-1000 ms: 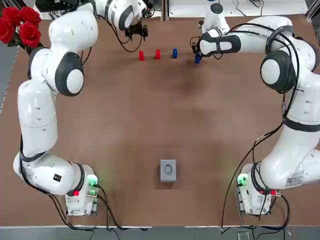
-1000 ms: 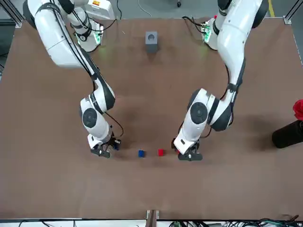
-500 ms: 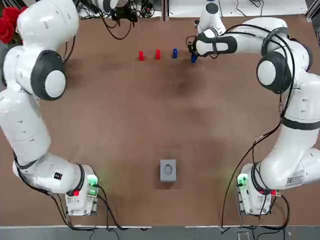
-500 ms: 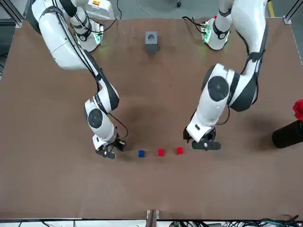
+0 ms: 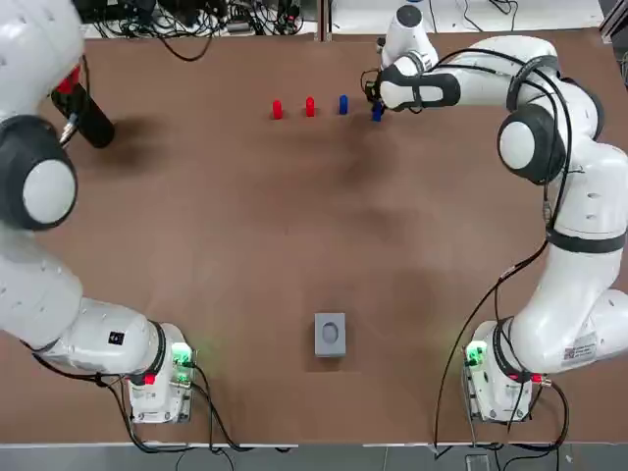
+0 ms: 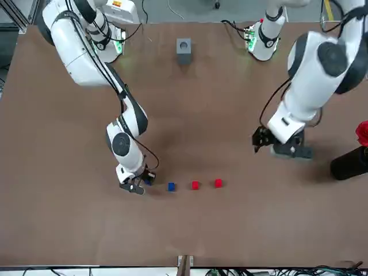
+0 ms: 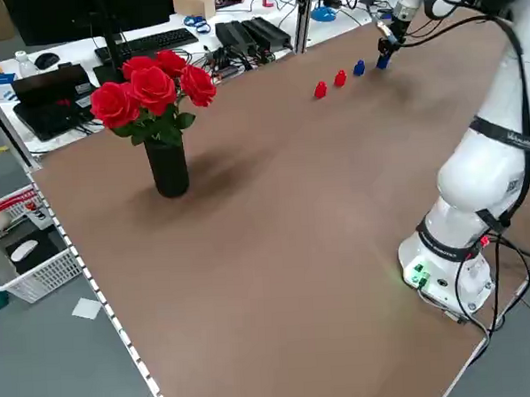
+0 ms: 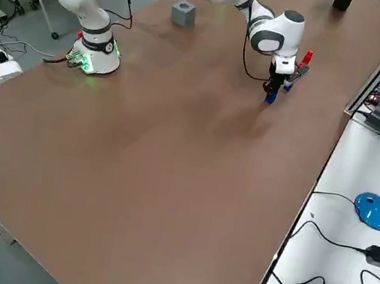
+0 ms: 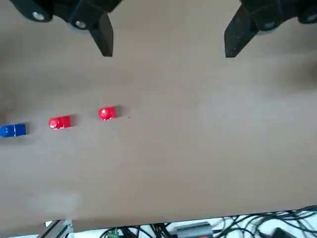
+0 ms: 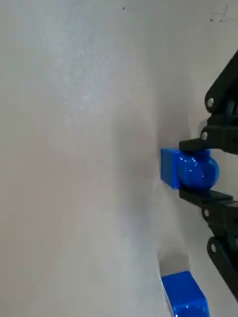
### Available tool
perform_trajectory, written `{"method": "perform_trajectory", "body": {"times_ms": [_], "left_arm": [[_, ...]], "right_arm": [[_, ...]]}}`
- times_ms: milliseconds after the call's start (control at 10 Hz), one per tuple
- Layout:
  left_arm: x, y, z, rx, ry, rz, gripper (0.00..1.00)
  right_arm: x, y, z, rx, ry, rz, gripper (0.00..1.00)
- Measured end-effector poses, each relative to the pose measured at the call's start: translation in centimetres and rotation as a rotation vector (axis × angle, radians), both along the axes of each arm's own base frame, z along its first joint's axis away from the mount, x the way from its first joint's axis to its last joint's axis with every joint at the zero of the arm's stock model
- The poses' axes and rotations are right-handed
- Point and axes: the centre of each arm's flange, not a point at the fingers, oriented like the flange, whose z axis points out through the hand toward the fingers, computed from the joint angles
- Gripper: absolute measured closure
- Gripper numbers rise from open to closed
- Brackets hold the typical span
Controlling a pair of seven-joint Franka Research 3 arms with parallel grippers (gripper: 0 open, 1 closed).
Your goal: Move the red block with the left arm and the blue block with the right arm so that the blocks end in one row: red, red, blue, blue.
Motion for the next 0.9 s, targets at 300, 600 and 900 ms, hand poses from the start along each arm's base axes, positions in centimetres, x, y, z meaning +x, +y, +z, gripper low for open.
{"method": "perform_trajectory", "body": {"times_ms": [300, 600, 900], "left_arm": [[-3.0, 5.6, 3.9, 0.007, 0.013, -0.022, 0.01], [-5.0, 10.3, 6.9, 0.026, 0.032, -0.038, 0.01], [-7.1, 14.0, 8.3, 0.026, 0.104, 0.004, 0.01]], "right_arm": [[0.1, 0.3, -1.3, -0.011, 0.003, 0.012, 0.31], [0.1, 1.4, -0.4, -0.003, -0.005, 0.019, 0.22], [0.1, 1.2, 2.5, -0.037, 0.017, 0.0, 0.0]]}}
